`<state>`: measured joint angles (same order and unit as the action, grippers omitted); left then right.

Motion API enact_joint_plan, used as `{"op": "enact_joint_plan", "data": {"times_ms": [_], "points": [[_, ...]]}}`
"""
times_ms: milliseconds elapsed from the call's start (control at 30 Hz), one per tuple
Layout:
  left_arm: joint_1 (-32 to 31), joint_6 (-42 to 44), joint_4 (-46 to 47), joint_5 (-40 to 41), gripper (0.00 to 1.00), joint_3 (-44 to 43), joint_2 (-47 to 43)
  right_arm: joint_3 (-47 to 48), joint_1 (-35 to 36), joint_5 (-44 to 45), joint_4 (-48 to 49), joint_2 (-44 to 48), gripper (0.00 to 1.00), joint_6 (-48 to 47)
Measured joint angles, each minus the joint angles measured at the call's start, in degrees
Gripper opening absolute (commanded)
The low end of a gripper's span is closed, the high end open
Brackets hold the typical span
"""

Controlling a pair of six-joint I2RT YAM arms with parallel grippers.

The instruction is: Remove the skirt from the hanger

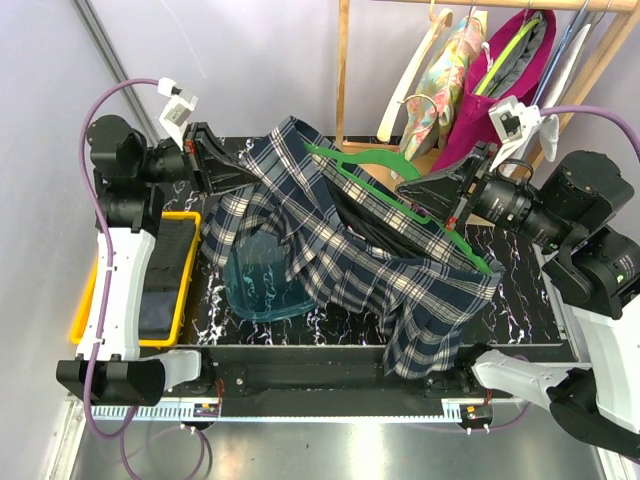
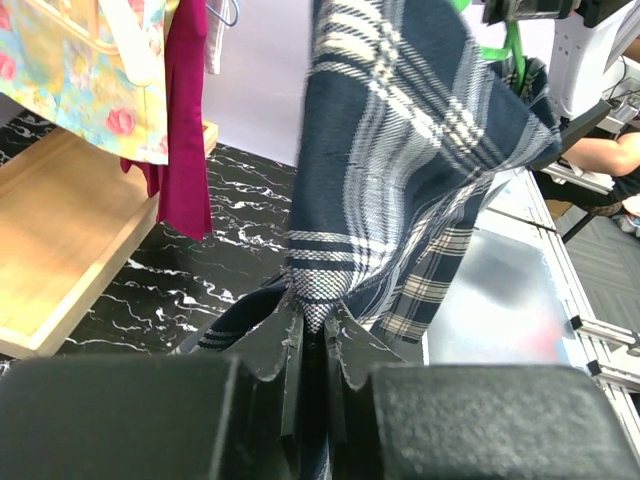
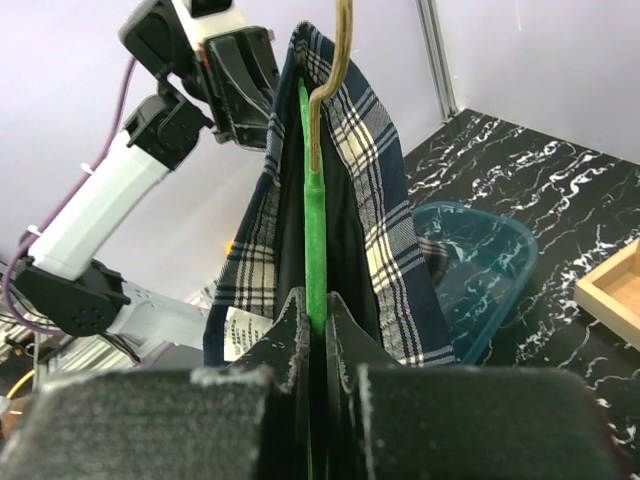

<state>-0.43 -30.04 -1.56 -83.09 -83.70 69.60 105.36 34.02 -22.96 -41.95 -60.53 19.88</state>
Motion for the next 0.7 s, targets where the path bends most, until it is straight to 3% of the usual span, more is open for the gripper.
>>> {"op": "enact_joint_plan", "data": {"times_ms": [300,500,700], "points": [[3.34,0.07,-0.33,-0.28,0.11,-0.72,-0.31,-0.55,0.00,0.31,-2.67,-0.94,0.00,-1.97],[4.11,0.31,-0.52,0.20,0.11,-0.74,-0.39,-8.04,0.00,-3.32,-0.68,0.83,0.00,1.57],[4.50,0.85,-0.61,3.08,0.13,-0.74,-0.39,-18.67,1.16,-6.99,7.78,2.51,0.00,8.87]]}}
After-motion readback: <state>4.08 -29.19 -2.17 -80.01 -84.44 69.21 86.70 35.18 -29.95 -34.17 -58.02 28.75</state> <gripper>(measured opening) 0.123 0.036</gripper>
